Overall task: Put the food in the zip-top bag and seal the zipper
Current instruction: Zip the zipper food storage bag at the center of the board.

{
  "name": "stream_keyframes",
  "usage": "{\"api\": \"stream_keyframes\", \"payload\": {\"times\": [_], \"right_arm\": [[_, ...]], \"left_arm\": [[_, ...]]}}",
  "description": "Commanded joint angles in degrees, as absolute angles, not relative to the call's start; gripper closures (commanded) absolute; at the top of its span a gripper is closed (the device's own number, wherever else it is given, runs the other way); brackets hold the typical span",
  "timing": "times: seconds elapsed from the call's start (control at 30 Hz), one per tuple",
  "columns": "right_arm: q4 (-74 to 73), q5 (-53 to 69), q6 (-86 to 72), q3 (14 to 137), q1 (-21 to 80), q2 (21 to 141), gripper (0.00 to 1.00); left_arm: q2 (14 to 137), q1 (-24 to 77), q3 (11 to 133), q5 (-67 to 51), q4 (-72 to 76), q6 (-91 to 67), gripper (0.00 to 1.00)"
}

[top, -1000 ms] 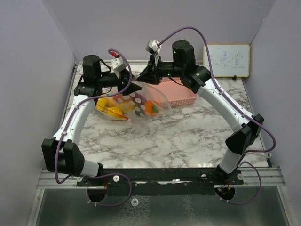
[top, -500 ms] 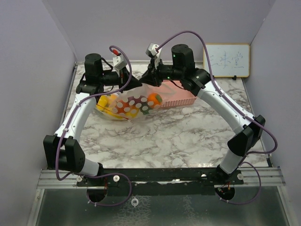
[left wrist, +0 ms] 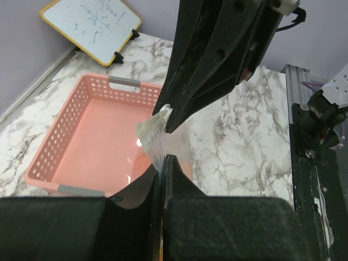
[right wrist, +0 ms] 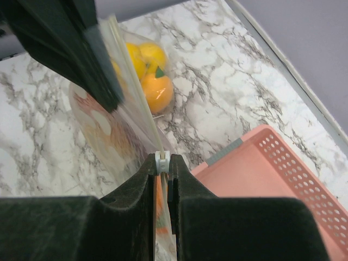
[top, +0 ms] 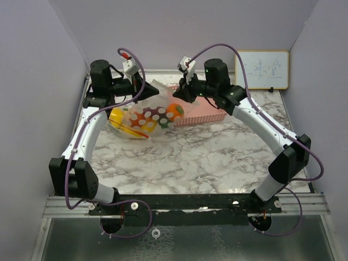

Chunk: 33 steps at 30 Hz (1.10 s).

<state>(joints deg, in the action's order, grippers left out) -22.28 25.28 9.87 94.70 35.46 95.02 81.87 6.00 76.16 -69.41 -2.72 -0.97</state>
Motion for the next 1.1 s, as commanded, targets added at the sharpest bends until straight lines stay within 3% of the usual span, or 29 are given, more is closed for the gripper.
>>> {"api": "stream_keyframes", "payload": {"times": [0.0, 0.17, 0.4, 0.97, 1.07], "right_arm": [[-21.6, 19.5, 10.2, 90.9, 32.8, 92.2, 0.98], [-21.6, 20.0, 10.8, 89.8, 32.7, 92.2, 0.98], [-21.7, 12.0, 8.5, 85.2, 32.0, 91.8, 0.98], [-26.7, -2.7, 4.0, 77.6, 30.8, 88.1, 0.98], [-26.7, -0.9, 3.6, 78.5, 30.7, 88.3, 0.98]], "left_arm": [[79.1, 4.1, 75.7, -69.7, 0.5, -2.7, 1.00], [79.0, 4.0, 75.7, -68.0, 0.3, -2.7, 1.00], [79.2, 3.3, 78.5, -55.2, -5.8, 0.6, 1.00], [80.0, 2.6, 79.0, -54.4, -7.0, 1.4, 1.00], [80.2, 2.5, 78.8, -54.3, -6.9, 1.0, 1.00]]}}
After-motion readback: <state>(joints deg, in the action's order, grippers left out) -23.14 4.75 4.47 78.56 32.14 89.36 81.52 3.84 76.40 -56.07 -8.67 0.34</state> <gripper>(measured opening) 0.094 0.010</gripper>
